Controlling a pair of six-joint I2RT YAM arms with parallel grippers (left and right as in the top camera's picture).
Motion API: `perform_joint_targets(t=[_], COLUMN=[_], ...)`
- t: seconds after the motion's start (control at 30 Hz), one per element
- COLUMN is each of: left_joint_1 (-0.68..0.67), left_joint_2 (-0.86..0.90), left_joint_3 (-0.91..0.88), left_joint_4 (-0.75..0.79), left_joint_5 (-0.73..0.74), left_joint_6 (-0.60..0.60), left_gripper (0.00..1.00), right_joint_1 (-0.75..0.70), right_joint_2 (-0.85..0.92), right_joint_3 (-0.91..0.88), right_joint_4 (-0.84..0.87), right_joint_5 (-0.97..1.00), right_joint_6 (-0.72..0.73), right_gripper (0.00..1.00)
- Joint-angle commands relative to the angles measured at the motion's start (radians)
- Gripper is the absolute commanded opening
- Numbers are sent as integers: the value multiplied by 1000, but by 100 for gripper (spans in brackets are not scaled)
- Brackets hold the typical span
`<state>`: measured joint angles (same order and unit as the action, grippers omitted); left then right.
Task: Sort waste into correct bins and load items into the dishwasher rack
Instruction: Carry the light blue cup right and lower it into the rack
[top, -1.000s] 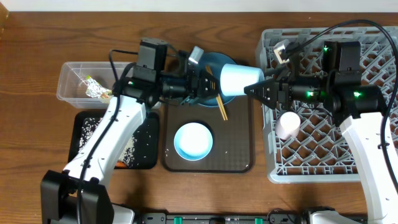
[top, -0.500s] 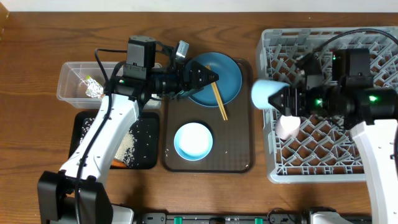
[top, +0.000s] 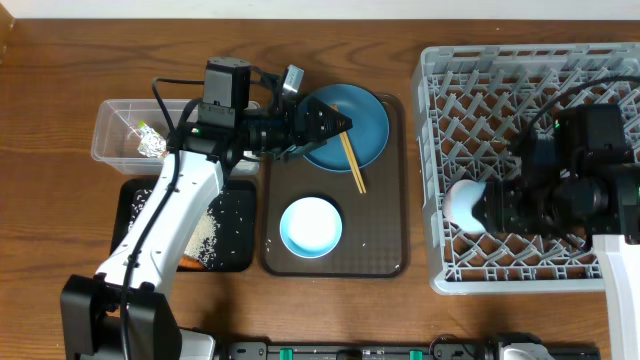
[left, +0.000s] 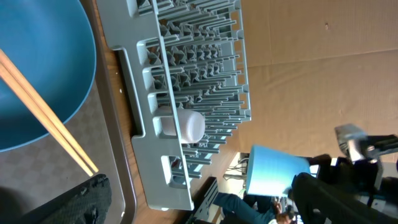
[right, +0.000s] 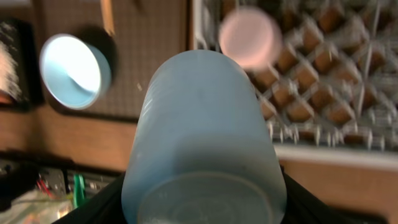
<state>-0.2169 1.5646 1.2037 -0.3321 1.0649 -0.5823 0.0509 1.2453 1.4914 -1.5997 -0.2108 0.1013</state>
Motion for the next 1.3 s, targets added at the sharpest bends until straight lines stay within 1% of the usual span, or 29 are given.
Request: perform_joint_targets(t=[0.0, 0.07, 0.1, 0.17, 0.37, 0.7, 0.83, 1.27], left_joint_1=[3, 3, 3, 3, 3, 3, 3, 3], left_joint_2=[3, 3, 3, 3, 3, 3, 3, 3], left_joint_3=[-7, -7, -7, -7, -7, -7, -7, -7], left_joint_4=[3, 3, 3, 3, 3, 3, 3, 3], left_joint_5=[-12, -12, -12, -12, -12, -12, -12, -12], left_joint_6=[10, 10, 10, 10, 10, 10, 10, 10], left_gripper=[96, 96, 99, 99, 98, 98, 98, 98], right_joint_1=[-18, -18, -18, -18, -18, -18, -18, -17], right_joint_2=[-4, -4, -4, -4, -3, -3, -3, -3], right_joint_3=[-5, -26, -42, -77, -171, -257, -303, -323], right_joint_4=[-24, -35, -35, -29, 62, 34, 48, 59], right_joint_5=[52, 66, 65, 66, 65, 106, 110, 110], right_joint_6=[35, 45, 45, 61, 87, 111, 112, 130], right_gripper=[12, 10, 9, 9, 8, 8, 8, 8])
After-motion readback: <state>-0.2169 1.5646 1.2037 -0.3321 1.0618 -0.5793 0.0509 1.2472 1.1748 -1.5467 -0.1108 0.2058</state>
